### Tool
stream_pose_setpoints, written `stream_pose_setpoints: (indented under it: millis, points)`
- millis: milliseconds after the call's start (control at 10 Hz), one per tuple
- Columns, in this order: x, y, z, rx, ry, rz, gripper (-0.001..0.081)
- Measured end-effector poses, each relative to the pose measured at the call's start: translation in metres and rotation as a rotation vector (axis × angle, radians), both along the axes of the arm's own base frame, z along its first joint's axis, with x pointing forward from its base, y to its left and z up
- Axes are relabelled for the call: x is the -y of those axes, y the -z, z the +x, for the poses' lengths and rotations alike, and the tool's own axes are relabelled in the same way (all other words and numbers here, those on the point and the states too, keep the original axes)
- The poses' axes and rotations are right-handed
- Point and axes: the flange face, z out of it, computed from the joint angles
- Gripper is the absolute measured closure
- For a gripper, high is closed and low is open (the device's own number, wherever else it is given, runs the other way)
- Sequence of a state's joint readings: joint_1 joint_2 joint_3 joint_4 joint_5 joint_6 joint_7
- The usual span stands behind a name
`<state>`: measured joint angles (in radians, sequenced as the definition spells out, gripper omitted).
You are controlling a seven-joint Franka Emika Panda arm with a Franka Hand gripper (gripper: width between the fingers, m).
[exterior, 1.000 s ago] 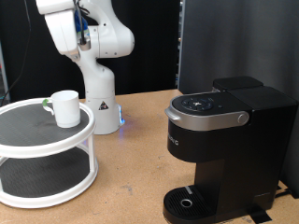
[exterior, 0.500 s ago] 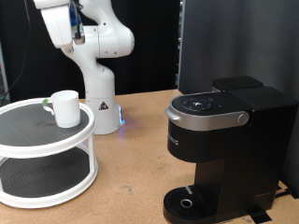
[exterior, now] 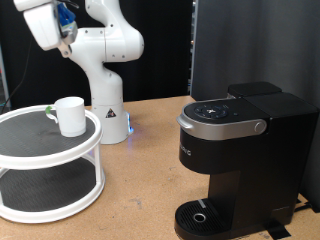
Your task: Make a cup of coffee with the keurig machine
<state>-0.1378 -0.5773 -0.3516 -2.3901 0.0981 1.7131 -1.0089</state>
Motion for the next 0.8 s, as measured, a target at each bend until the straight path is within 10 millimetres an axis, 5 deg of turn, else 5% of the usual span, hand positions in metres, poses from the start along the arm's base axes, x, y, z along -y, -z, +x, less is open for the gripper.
stream_pose_setpoints:
  millis: [400, 800]
  points:
    - [0.023, 0.001, -0.037, 0.016, -0.013, 0.068, 0.0802]
    - [0.025, 0.004, -0.031, 0.083, 0.209, 0.166, 0.0802]
